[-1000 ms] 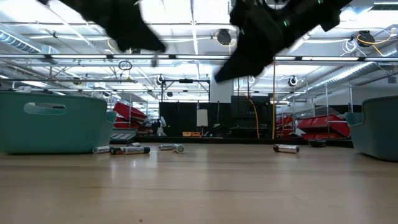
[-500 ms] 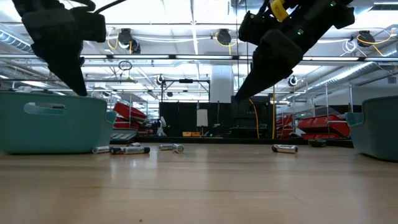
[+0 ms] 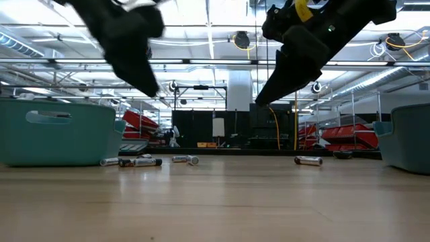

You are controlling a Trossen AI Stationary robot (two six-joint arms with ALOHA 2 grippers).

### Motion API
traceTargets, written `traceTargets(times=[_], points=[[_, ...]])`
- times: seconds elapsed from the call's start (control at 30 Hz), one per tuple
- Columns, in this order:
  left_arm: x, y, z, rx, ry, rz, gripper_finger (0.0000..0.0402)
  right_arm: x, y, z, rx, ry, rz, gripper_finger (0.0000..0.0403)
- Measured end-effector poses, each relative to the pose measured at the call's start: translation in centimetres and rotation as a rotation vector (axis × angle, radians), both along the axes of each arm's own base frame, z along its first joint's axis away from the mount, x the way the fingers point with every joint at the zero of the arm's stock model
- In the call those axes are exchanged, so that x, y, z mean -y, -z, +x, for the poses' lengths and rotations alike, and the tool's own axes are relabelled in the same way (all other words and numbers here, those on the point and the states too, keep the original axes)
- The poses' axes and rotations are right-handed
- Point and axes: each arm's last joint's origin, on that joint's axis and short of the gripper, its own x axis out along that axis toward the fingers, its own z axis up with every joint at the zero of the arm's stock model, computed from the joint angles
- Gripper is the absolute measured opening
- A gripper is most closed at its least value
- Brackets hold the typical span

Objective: Sort batteries
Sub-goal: Put the white battery into the left blue bin

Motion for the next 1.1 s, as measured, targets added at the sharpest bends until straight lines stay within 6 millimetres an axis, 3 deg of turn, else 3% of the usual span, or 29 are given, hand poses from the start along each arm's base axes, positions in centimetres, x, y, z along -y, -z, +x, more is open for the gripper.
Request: traceTargets(times=[0.13,0.27,0.5,0.73,1.1], points=[[-1.2,1.4,2.9,-0.038,-0.014,-0.065,0.0242,0.3,-0.1,-0.4,-0.013,0.052,-0.043,0.0148],[-1.1,2.8,5.1,-0.106,0.034,-0.074,0.0242,0.5,-0.9,-0.9,-0.014,0.058,-0.073,0.0148],[-0.4,3.8,7.4,-0.131,0.077,-0.103,0.0242,3.3,-0.4,-3.5,-0.289,0.127,0.081,0.0138],[-0.5,3.0,8.1,-0.094,0.073,-0.041,0.0242,6.0,1.5,-3.4,-0.454,0.139,0.208,0.0130],[0.3,2.9,8.0,-0.110,0.117,-0.021,0.0242,7.5,5.0,-1.9,-0.529,0.152,0.291,0.0130]])
